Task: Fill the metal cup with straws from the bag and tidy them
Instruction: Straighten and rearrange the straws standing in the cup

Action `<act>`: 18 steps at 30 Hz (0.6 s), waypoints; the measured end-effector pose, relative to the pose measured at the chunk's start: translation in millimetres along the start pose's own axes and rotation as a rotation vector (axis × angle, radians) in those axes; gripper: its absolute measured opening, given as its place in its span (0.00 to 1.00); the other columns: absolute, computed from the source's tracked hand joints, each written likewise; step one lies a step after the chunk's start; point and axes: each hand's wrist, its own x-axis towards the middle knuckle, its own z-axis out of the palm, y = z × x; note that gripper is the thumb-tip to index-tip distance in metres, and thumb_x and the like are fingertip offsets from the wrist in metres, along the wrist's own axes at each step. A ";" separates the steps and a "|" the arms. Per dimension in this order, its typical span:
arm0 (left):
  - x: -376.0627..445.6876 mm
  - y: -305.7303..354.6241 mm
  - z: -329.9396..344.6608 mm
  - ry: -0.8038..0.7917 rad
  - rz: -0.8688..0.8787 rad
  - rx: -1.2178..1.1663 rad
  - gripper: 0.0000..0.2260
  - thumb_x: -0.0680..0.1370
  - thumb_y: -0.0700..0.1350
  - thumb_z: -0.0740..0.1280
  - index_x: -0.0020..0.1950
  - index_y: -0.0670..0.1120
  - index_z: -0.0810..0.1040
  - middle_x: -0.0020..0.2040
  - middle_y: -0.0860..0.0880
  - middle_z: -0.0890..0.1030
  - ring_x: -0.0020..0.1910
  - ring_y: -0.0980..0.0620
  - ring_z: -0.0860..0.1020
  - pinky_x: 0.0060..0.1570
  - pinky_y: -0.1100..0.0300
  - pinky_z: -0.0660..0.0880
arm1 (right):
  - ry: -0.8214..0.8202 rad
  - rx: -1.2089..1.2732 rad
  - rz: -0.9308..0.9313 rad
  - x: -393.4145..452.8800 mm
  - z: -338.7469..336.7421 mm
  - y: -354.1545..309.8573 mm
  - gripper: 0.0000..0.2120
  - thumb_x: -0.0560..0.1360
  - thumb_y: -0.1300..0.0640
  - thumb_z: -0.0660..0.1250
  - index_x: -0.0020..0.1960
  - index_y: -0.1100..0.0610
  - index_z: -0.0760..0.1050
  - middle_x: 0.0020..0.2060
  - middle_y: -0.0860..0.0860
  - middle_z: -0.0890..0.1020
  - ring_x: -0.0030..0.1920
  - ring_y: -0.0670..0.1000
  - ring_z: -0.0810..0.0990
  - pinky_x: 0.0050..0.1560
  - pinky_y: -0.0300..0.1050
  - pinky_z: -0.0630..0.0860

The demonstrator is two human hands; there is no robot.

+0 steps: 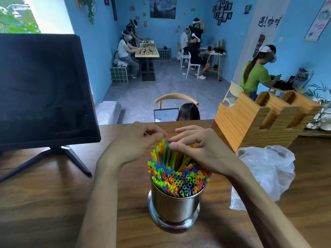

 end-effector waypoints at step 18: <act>-4.5 -6.2 -9.2 -0.108 -0.072 -0.070 0.06 0.71 0.61 0.75 0.41 0.60 0.88 0.40 0.59 0.86 0.40 0.65 0.81 0.33 0.72 0.72 | 0.053 0.165 0.058 -1.3 0.4 3.8 0.22 0.85 0.45 0.54 0.55 0.50 0.86 0.51 0.42 0.81 0.58 0.45 0.80 0.63 0.56 0.76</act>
